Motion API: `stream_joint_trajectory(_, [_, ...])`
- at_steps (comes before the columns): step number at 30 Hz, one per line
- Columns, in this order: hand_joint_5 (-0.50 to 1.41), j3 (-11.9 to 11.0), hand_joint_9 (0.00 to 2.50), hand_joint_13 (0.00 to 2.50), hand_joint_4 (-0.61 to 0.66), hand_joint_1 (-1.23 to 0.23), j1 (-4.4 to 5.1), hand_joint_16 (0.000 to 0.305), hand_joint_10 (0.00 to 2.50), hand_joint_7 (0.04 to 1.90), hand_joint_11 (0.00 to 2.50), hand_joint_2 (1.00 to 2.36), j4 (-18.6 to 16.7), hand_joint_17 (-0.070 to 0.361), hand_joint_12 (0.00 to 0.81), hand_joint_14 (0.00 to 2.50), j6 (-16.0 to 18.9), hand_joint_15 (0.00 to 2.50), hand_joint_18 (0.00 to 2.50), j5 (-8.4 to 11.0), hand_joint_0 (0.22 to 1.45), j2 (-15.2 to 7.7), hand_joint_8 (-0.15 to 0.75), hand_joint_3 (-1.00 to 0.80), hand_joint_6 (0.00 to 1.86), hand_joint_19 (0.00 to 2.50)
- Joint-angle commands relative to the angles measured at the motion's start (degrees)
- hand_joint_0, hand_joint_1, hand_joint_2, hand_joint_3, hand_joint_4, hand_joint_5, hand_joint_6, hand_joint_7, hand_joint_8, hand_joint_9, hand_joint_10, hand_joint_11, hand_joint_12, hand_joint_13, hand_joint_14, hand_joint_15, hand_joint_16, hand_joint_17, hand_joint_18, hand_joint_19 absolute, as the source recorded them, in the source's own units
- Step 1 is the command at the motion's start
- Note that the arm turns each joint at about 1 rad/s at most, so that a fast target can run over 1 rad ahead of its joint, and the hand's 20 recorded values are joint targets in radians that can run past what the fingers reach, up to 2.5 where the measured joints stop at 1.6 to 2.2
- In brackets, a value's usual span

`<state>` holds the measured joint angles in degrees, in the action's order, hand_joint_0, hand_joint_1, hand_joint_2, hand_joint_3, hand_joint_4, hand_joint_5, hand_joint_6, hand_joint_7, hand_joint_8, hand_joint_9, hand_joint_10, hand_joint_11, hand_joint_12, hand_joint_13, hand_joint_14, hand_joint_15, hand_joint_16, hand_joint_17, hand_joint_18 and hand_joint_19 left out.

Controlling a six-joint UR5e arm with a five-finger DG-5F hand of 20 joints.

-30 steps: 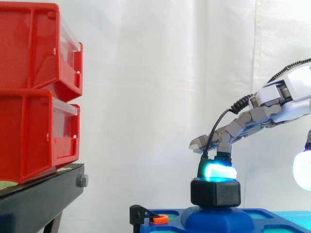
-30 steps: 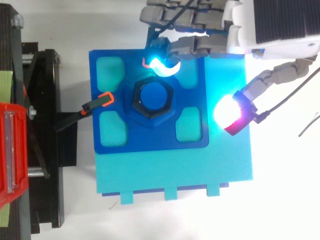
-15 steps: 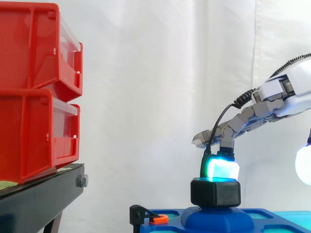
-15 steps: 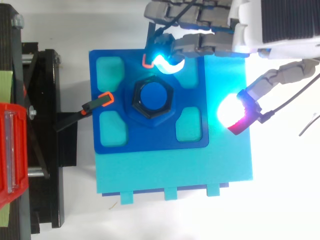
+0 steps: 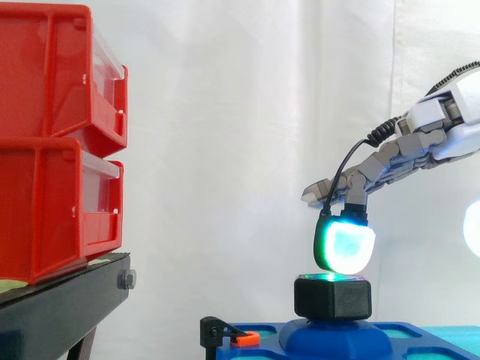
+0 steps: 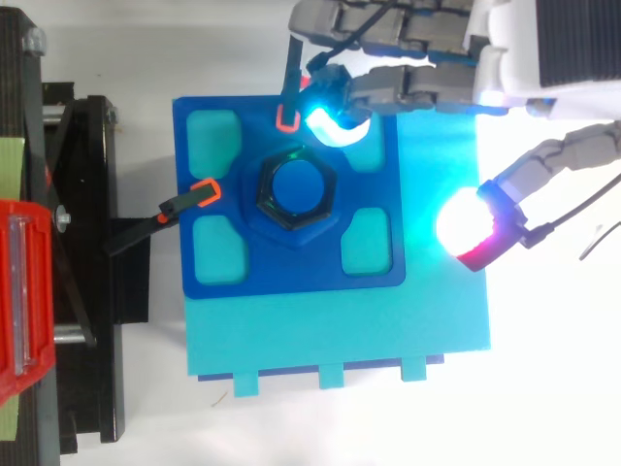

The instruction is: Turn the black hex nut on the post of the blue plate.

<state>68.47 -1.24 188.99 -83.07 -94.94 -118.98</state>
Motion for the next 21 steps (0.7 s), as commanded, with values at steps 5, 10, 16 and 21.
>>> stream_joint_trajectory(5, [-0.28, 0.0, 0.0, 0.04, 0.16, -0.82, -0.34, 0.046, 0.0, 0.7, 0.0, 1.0, 1.2, 0.104, 0.33, 0.0, 0.7, 0.0, 0.11, -0.07, 0.39, 0.1, 0.173, -0.5, 0.5, 0.05])
stream_joint_trajectory(10, [-0.3, -0.4, 0.0, 0.0, 0.1, -0.91, -0.61, 0.042, 0.0, 0.7, 0.0, 1.0, -0.1, 0.094, 0.3, 0.0, 5.2, 0.0, 0.0, -0.24, 0.45, 0.1, 0.13, -0.5, 0.5, 0.05])
stream_joint_trajectory(16, [-0.3, -0.4, 0.0, 0.0, 0.04, -0.97, -0.34, 0.04, 0.0, 0.66, 0.0, 1.0, -4.9, 0.09, 0.29, 0.0, 8.9, 0.0, 0.0, -0.24, 0.48, -0.1, 0.111, -0.5, 0.5, 0.01])
stream_joint_trajectory(21, [-0.3, -0.4, 0.0, 0.0, 0.01, -0.98, -0.17, 0.04, 0.0, 0.64, 0.0, 1.0, -6.3, 0.089, 0.289, 0.0, 9.4, 0.0, 0.0, -0.33, 0.49, -0.7, 0.106, -0.5, 0.5, 0.0])
